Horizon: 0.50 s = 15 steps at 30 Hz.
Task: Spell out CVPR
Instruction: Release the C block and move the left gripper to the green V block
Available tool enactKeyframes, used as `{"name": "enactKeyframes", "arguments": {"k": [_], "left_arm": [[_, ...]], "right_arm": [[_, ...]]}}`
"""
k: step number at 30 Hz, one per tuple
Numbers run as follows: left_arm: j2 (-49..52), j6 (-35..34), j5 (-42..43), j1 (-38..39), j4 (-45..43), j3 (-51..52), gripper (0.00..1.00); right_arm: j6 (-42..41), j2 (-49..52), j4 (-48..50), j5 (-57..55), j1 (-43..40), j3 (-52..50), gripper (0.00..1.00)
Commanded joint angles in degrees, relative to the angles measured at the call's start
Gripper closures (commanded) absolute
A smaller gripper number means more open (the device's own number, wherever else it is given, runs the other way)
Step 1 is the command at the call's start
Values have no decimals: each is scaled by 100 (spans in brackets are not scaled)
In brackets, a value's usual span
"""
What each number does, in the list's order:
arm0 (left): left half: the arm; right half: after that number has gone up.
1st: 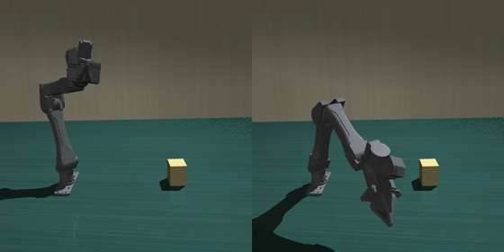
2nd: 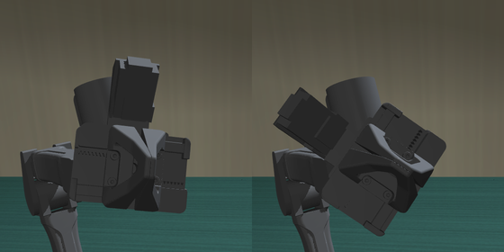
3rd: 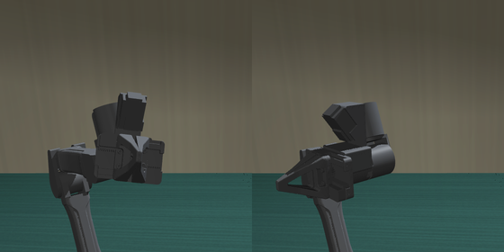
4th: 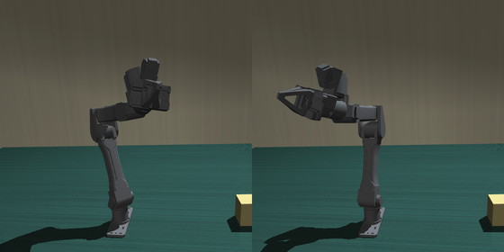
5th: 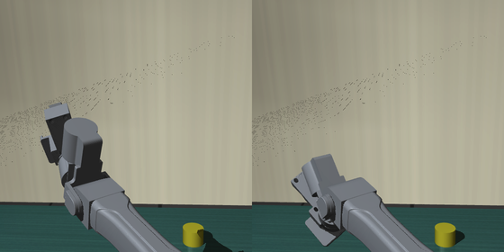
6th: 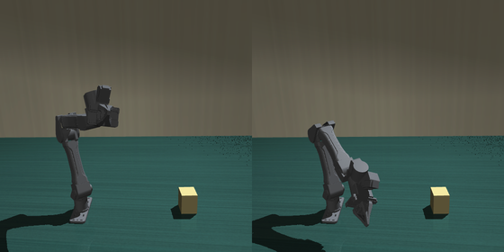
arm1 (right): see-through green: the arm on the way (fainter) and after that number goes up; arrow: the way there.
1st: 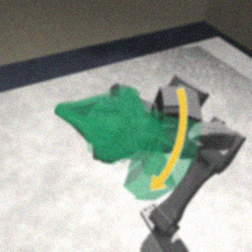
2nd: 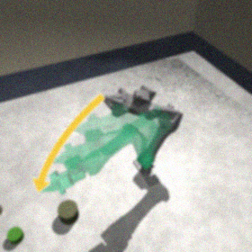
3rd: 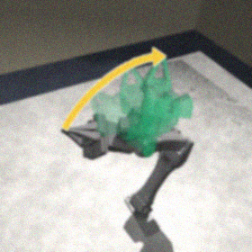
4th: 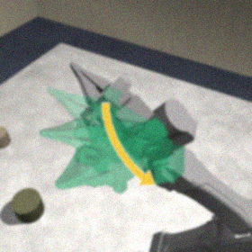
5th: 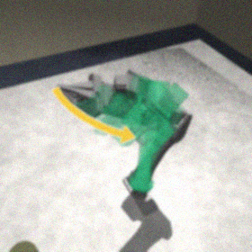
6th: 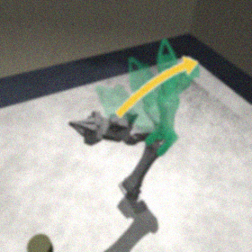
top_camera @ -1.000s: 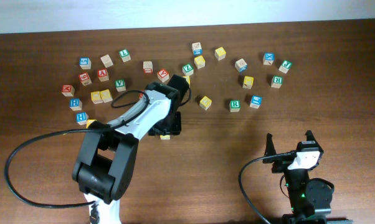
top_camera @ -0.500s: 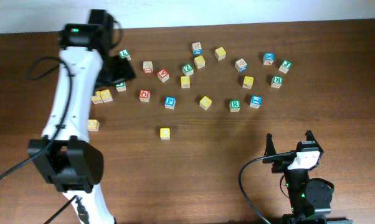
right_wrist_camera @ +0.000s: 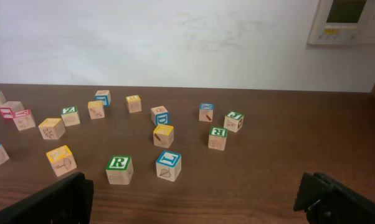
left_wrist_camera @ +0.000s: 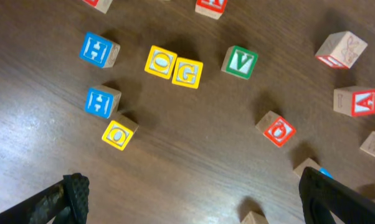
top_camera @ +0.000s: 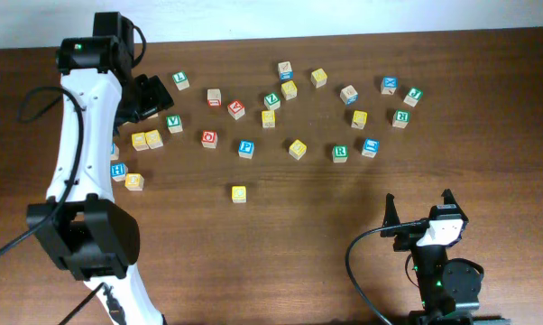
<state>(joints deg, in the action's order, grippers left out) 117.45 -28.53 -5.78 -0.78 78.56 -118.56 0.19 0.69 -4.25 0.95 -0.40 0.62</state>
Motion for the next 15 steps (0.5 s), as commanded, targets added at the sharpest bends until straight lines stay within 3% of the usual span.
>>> {"name": "enactKeyframes", "arguments": {"k": [1,3,5,7,9,12,15], "left_arm": [[20,-11,162,26,-472,772,1],[20,160,210,192,-1093,1266,1],[55,289,98,398,-1825,1357,12],[181,291,-310,520,-2396,1360,14],[492,291,-629,522,-2721,1360,20],[920,295,-758,511,-3171,1360,21],[1056,765,-756,511,-3534,1360,24]], "right_arm": [[-20,-37,-28,-31,-37,-31,2],[-20,-37,-28,-31,-37,-31,2],[-20,-37,-28,-31,-37,-31,2],[-20,-37,-28,-31,-37,-31,2],[-20,-37,-28,-31,-37,-31,2],[-20,-37,-28,-31,-37,-31,2],[-20,-37,-28,-31,-37,-31,2]]}}
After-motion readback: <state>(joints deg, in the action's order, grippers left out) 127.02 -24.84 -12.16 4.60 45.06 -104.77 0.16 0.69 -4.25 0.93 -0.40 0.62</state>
